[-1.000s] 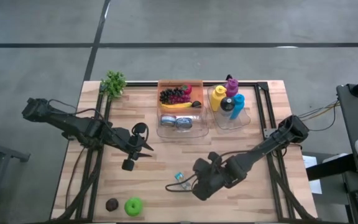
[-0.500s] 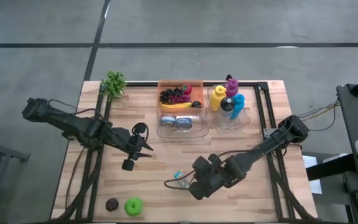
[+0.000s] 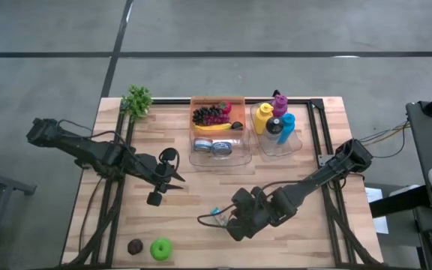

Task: Pick & Place Food Item
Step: Put the yellow and blue can into the left transparent bin

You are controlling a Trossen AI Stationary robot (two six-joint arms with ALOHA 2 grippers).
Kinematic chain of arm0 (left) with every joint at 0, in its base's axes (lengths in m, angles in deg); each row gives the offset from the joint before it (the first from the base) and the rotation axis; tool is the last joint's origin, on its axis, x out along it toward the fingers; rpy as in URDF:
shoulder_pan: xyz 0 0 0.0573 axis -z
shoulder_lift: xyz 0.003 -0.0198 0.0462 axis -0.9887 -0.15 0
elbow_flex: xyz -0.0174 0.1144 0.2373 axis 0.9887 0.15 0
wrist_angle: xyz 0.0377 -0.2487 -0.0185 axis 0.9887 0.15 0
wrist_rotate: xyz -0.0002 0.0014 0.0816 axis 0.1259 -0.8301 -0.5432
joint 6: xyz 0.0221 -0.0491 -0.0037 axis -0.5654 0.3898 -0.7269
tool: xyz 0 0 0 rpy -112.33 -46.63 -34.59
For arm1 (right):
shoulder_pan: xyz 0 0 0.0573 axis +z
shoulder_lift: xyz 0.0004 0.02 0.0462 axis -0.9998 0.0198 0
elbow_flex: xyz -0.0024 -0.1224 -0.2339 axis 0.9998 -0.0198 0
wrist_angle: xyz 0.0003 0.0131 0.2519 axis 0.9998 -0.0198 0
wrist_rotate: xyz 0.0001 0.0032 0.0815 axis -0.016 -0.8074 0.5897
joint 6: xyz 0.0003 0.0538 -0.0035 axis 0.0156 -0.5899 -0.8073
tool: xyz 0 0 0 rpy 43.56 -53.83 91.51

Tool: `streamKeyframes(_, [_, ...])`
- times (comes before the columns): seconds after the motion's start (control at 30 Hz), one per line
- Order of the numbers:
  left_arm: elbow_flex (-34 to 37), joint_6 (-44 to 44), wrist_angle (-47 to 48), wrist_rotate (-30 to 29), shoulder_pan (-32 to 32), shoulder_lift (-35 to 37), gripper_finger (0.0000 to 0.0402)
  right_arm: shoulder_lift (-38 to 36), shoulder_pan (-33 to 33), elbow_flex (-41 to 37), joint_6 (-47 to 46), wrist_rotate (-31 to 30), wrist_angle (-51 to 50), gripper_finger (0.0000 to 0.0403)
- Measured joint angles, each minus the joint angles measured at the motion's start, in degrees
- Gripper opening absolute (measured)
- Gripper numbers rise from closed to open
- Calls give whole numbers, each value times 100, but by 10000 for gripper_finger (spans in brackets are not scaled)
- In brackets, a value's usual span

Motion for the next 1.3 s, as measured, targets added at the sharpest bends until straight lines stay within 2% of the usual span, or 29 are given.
streamKeyframes(0.23, [0,0,-2,0,0,0,118,1,0,0,10,-2,-2,8])
streamKeyframes(0.43, [0,0,-2,0,0,0,118,-1,-11,-2,617,-4,7,8])
streamKeyframes(0.77, [0,2,3,1,1,0,118,342,-2,160,258,-9,11,8])
streamKeyframes(1.07, [0,2,27,0,1,0,118,767,0,826,478,-195,-78,8])
streamKeyframes(1.2, [0,3,32,2,2,0,118,1113,-15,1365,464,-232,-813,8])
streamKeyframes(1.3, [0,2,40,2,2,0,118,1362,-35,1829,348,-482,-1421,8])
